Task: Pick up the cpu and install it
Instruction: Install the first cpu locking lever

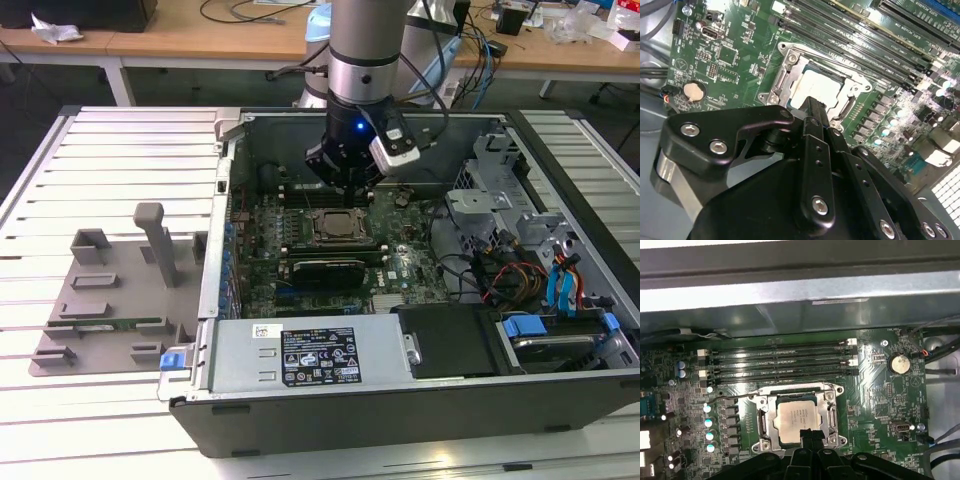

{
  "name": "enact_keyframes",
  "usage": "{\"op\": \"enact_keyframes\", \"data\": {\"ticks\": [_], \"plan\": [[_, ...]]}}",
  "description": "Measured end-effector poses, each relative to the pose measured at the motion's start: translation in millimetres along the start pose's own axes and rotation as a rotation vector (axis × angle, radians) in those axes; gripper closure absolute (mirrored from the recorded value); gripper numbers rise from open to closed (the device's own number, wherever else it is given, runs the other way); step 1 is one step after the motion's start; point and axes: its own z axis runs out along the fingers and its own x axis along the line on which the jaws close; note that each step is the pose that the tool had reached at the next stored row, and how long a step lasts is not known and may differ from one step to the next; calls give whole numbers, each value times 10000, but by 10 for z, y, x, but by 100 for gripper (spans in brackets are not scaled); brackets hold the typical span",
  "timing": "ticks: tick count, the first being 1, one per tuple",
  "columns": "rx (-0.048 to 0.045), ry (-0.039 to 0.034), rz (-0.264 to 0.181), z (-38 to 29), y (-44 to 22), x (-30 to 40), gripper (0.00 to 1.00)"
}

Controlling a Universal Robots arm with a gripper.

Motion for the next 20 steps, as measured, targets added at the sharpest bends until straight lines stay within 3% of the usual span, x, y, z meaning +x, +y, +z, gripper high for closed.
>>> {"op": "enact_keyframes", "data": {"ticks": [11,17,18,20], "plan": [[-38,-15,-1333,0,0,0,89],[-47,-19,-1667,0,0,0,89],[-48,31,-1710,-1,-1,0,89],[-49,32,-1712,0,0,0,89]]}}
